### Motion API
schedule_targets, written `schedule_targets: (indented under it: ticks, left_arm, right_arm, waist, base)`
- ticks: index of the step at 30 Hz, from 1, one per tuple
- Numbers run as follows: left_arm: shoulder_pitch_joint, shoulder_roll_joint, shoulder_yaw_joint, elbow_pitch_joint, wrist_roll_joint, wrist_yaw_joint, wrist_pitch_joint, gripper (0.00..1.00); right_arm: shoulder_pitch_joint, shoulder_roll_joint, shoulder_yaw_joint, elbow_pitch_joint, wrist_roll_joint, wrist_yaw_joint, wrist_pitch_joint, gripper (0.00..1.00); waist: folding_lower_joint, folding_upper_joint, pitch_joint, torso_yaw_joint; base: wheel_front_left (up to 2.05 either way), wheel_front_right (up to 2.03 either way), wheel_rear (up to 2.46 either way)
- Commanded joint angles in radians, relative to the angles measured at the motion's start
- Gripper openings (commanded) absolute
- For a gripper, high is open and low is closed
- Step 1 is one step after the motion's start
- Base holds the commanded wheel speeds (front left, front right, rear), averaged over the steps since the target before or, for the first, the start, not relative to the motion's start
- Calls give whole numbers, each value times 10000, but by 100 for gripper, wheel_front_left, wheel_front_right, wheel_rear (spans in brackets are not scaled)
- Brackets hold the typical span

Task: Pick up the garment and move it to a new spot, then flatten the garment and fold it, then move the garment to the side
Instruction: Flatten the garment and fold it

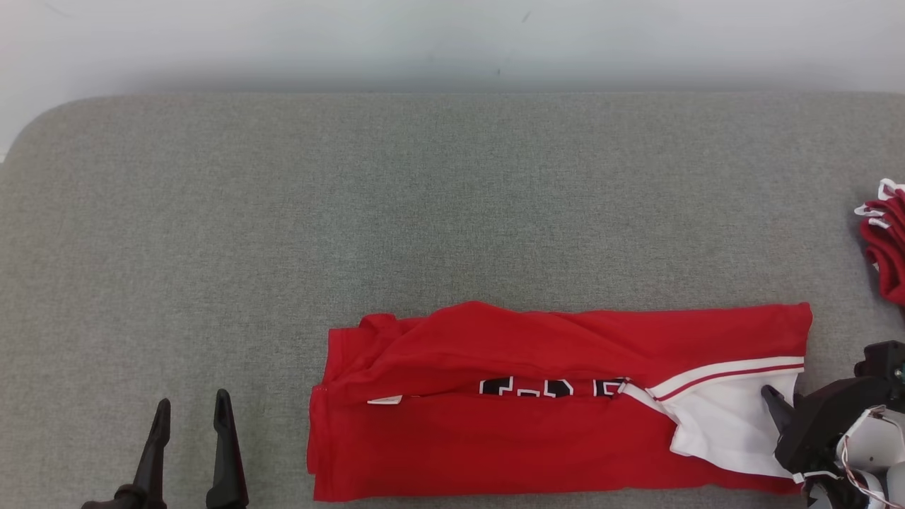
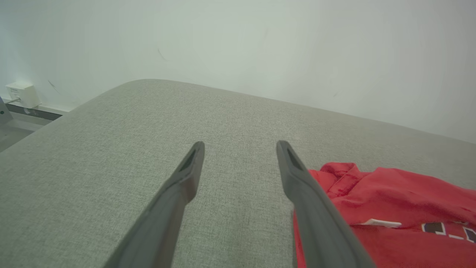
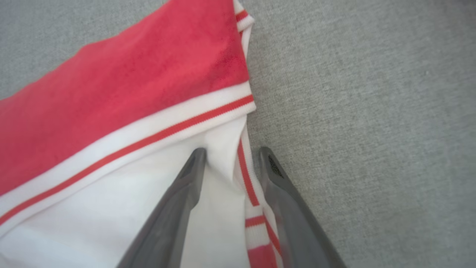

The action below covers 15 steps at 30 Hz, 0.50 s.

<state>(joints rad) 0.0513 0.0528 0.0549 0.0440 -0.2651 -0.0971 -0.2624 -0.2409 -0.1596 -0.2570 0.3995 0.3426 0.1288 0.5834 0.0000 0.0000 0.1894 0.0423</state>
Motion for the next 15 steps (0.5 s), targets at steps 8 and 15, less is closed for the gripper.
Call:
schedule_targets:
  ticks: [8,15]
  left_arm:
    - [137,-32,-27,66,-86,46,-28,100]
    - [311,-31,-78,166,-174,93,-28,100]
  right_arm:
    - [273,261,70,270,-359,4,-93,0]
    - [316,50,-342,-335,-544,1,-650,0]
  waist:
    - [0,0,-164,-152]
    - [0,0,-431,-321]
  base:
    - [0,0,0]
    - [0,0,0]
